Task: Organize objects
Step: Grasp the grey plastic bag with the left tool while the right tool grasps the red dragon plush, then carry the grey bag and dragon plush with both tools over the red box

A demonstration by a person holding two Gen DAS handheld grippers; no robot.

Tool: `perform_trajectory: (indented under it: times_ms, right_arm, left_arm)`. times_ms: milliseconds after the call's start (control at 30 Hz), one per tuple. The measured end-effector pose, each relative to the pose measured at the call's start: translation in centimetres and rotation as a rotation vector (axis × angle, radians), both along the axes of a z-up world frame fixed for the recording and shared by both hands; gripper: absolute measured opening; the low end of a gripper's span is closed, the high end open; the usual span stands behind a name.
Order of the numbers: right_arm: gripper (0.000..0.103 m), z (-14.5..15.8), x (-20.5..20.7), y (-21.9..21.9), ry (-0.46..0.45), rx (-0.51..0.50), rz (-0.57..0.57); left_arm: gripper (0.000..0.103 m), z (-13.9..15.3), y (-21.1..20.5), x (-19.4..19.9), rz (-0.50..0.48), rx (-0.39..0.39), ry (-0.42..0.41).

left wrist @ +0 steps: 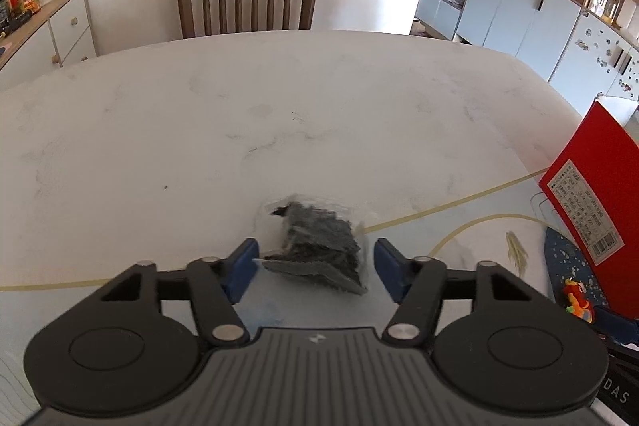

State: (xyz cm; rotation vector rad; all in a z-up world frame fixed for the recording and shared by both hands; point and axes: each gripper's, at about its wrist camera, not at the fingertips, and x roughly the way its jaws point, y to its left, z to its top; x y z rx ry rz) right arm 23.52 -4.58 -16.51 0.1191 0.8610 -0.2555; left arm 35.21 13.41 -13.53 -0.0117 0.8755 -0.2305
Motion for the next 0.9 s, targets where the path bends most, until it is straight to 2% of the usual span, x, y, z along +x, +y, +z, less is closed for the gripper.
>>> perform_trajectory:
  times_ms: [100, 133, 500, 900]
  right_arm:
    - [0.037, 0.1, 0.0, 0.0, 0.008, -0.001, 0.011]
    - [0.036, 0.1, -0.1, -0.1, 0.012, 0.0, 0.015]
    - [0.036, 1.0, -1.8, -1.1, 0.024, 0.05, 0.101]
    - [0.036, 6.3, -4.9, -3.7, -0.03, 0.143, 0.233]
  left_arm:
    - [0.05, 0.2, -0.1, 0.0, -0.012, 0.001, 0.002]
    - [0.043, 0.2, -0.2, -0.1, -0.017, 0.008, 0.001]
    - [0.04, 2.2, -1.8, -3.2, -0.071, 0.056, -0.004]
    - [0.04, 6.9, -5.1, -8.2, -0.124, 0.06, 0.012]
